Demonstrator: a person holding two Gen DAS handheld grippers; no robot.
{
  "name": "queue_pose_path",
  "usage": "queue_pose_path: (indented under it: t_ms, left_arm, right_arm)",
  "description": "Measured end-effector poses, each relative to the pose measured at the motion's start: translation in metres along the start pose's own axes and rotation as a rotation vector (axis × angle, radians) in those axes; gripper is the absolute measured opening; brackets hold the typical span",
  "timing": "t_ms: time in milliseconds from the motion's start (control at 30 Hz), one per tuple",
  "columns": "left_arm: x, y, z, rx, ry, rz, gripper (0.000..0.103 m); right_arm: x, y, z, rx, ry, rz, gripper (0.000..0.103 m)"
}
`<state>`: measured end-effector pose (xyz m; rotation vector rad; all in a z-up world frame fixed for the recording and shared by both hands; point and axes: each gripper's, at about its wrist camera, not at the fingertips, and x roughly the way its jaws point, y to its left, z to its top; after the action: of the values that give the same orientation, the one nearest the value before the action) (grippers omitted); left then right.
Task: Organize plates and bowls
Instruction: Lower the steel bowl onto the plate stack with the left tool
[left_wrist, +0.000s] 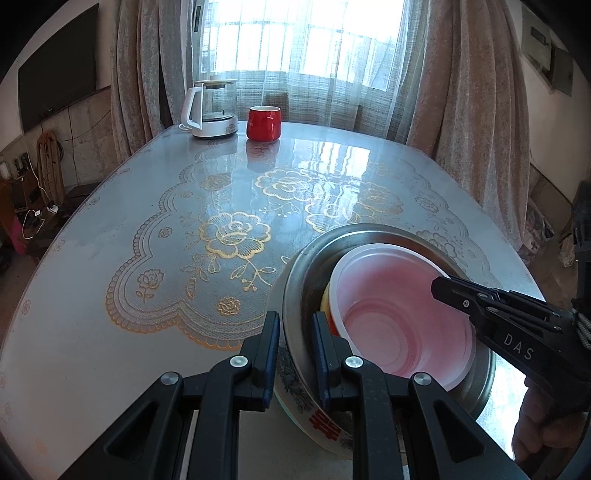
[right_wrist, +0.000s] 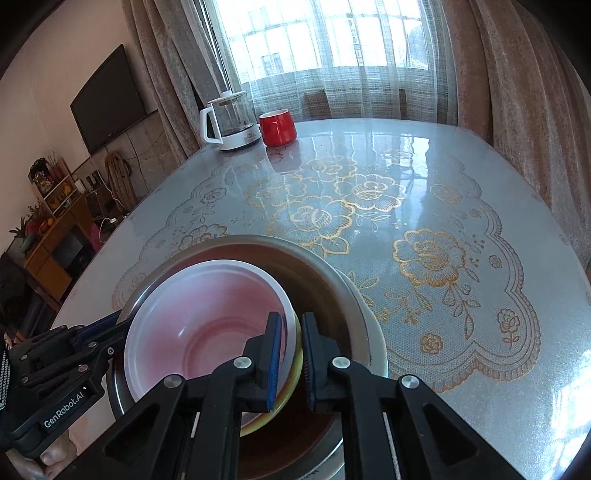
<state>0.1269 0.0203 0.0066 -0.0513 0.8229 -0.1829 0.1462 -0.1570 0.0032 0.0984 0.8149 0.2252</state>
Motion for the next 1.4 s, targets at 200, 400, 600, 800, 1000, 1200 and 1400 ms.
queue_pose_path:
  t_ms: [200,400,600,800,1000,1200,1400]
  left_arm:
    - [0.005,0.001,0.003,0.003,0.000,0.017,0.018]
    - [0.006,0.000,0.003,-0.001,0.000,0.016,0.018]
    - [0.004,0.004,0.003,-0.017,-0.004,0.003,0.018]
    - [-0.008,0.010,0.003,-0.035,-0.038,-0.009,0.021]
    - [-0.021,0.010,-0.005,-0.017,-0.068,0.007,0.022]
    - [-0.027,0.012,-0.011,-0.021,-0.069,0.013,0.022]
    - [-0.029,0.011,-0.014,-0.032,-0.068,0.017,0.022]
  right_arm:
    - [0.008,0.002,0.006,-0.010,-0.006,0.001,0.011]
    - [0.008,0.000,0.002,-0.003,-0.004,0.015,0.013]
    - [-0.002,-0.005,-0.003,0.021,-0.012,0.038,0.018]
    - [-0.025,-0.009,-0.011,0.023,-0.030,0.048,0.021]
    - [-0.036,-0.002,-0.024,-0.026,-0.015,0.055,0.023]
    - [-0.024,0.002,-0.027,-0.014,-0.002,0.028,0.022]
    - [-0.032,0.002,-0.025,0.008,-0.028,0.034,0.024]
